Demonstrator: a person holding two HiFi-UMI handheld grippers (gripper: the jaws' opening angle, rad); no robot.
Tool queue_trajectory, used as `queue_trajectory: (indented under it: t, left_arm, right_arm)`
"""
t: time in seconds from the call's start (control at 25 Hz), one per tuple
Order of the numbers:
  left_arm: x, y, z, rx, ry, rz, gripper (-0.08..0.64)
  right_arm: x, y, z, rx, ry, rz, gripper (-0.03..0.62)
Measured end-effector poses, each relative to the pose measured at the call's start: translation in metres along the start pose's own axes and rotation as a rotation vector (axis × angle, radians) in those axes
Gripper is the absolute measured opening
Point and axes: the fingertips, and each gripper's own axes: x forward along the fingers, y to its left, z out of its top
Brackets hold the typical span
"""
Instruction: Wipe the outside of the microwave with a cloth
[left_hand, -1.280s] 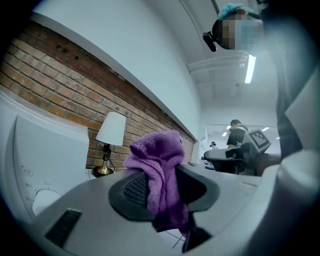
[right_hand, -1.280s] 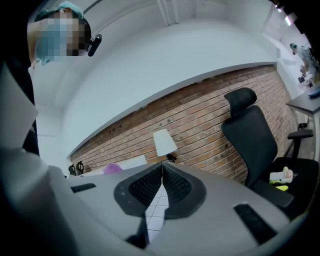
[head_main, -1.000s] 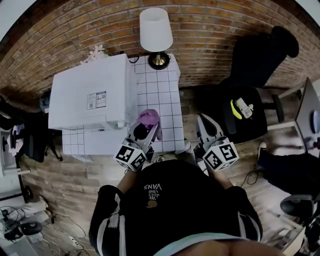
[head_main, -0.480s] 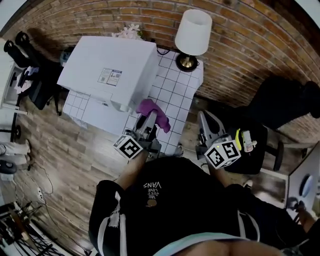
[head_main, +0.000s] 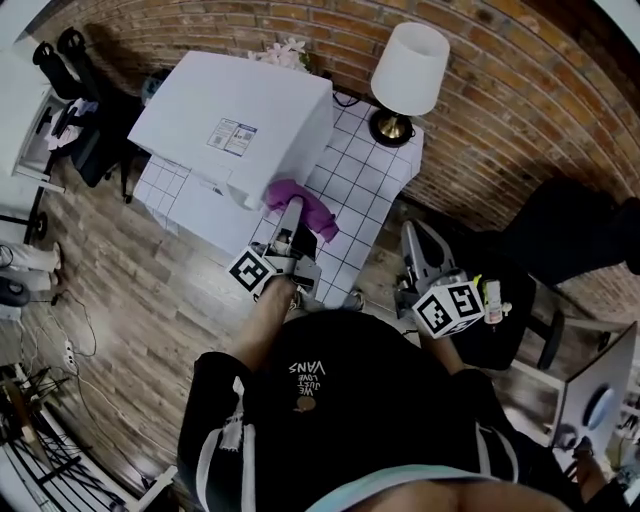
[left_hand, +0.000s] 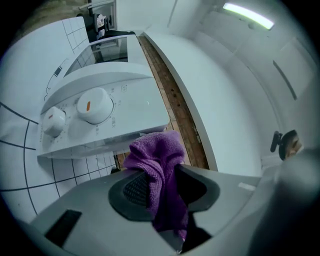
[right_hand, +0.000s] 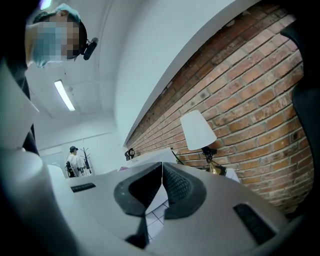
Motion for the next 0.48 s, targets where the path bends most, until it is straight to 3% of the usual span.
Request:
queue_trajectory:
  t: [0.48]
  left_arm:
    - [0.078,0.027,-0.002,-0.023,0.015,-0.053,0.140]
  right_arm:
    - [-0.021,-0.031,0.004,0.010,-0.013,-0.089,0.003]
